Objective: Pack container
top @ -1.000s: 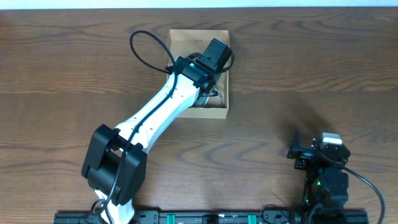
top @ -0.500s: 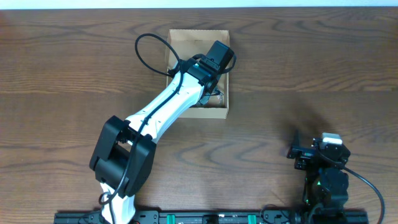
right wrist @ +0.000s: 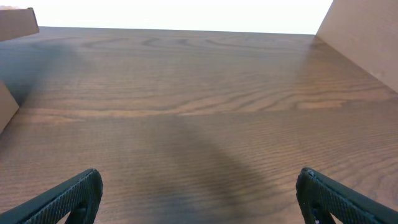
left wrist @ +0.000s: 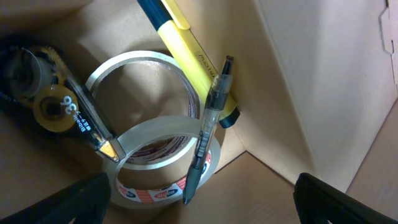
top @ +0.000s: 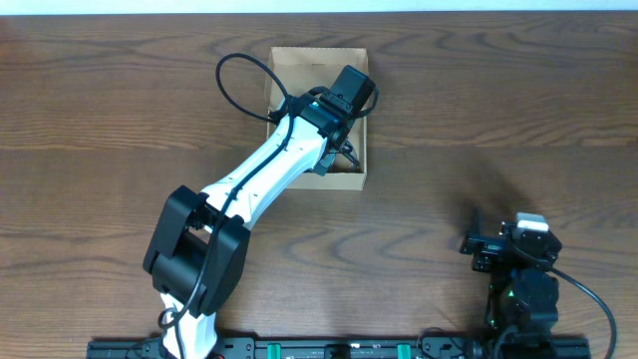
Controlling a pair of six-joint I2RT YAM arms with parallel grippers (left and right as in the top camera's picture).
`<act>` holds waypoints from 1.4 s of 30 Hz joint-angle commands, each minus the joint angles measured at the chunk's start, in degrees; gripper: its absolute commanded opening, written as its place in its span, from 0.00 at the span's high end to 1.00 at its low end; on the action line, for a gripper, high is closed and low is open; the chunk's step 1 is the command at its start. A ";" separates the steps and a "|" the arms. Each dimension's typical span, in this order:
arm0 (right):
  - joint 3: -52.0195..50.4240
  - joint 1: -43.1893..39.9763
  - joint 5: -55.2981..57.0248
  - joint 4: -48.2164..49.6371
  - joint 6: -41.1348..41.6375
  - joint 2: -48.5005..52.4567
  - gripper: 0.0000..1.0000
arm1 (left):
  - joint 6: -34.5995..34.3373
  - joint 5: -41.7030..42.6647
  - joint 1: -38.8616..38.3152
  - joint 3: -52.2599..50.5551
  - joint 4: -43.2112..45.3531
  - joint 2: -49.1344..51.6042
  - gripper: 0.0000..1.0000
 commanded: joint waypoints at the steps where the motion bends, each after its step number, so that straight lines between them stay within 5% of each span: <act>1: -0.17 -0.37 0.15 -0.07 1.03 -0.31 0.01 | 6.47 -1.22 0.13 -0.04 -1.44 -6.19 0.05; 10: -0.17 -0.35 0.13 -0.07 1.03 -0.31 0.01 | 42.40 -2.78 4.90 -0.04 -20.31 -30.21 0.05; 13: -0.17 -0.37 0.13 -0.07 1.03 -0.31 0.01 | 49.51 -2.75 7.13 -0.04 -25.05 -36.59 0.05; 32: -0.17 -0.37 1.40 2.36 0.70 -0.31 0.01 | 49.92 -2.58 7.54 -0.07 -27.17 -43.32 0.04; 36: 1.51 -0.37 -7.78 4.46 0.59 0.07 0.01 | 49.94 -2.58 7.54 -0.07 -27.21 -43.32 0.05; 42: 13.11 -0.37 -13.86 4.22 -1.86 12.46 0.01 | 49.92 -6.45 7.69 -0.07 -27.76 -43.32 0.05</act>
